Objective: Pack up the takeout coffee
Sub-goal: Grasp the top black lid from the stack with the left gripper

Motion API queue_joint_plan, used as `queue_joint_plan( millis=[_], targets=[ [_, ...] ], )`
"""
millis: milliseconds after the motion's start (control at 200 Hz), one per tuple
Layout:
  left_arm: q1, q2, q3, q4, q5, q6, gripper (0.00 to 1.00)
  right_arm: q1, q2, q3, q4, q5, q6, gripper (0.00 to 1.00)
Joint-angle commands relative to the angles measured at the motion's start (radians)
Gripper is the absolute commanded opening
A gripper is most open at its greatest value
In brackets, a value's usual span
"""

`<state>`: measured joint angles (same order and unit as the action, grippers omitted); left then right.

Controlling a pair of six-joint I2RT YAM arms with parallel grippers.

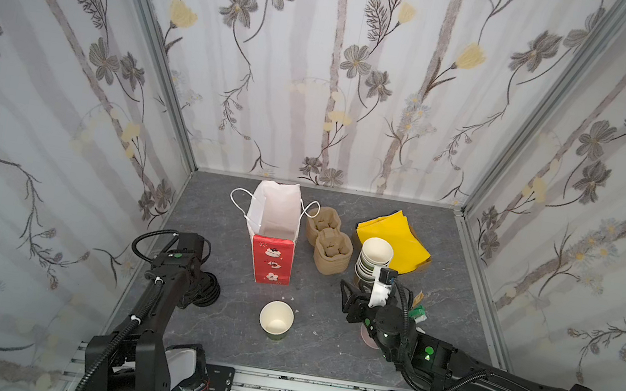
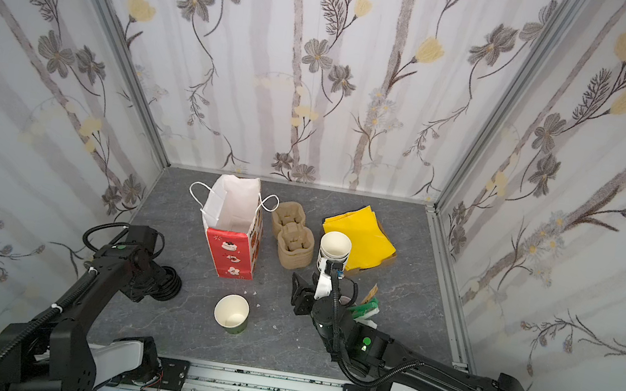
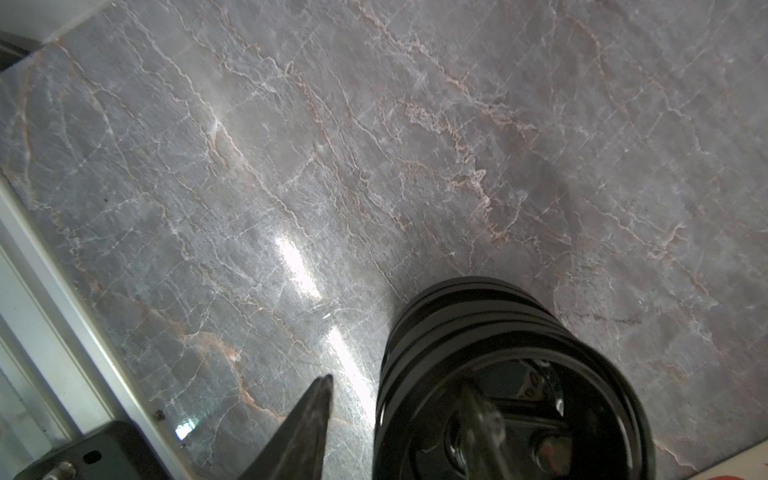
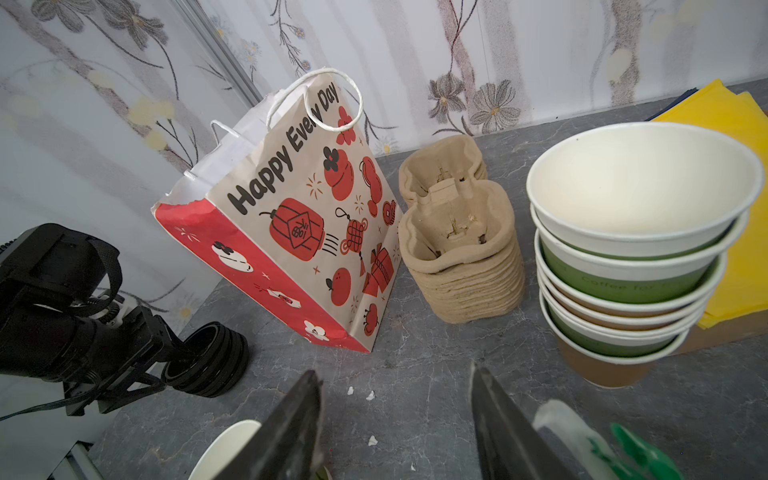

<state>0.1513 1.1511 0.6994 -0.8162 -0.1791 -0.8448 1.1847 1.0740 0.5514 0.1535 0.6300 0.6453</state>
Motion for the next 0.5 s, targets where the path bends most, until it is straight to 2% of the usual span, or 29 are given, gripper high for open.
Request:
queue_joint_plan(
  millis=[0, 500],
  targets=[
    [-0.001, 0.001, -0.004, 0.004, -0.003, -0.004, 0.50, -0.001, 0.003, 0.005, 0.040, -0.007, 0.001, 0.58],
    [-0.001, -0.029, -0.013, 0.005, 0.003, -0.004, 0.40, -0.002, 0.004, 0.013, 0.034, -0.005, 0.002, 0.58]
  ],
)
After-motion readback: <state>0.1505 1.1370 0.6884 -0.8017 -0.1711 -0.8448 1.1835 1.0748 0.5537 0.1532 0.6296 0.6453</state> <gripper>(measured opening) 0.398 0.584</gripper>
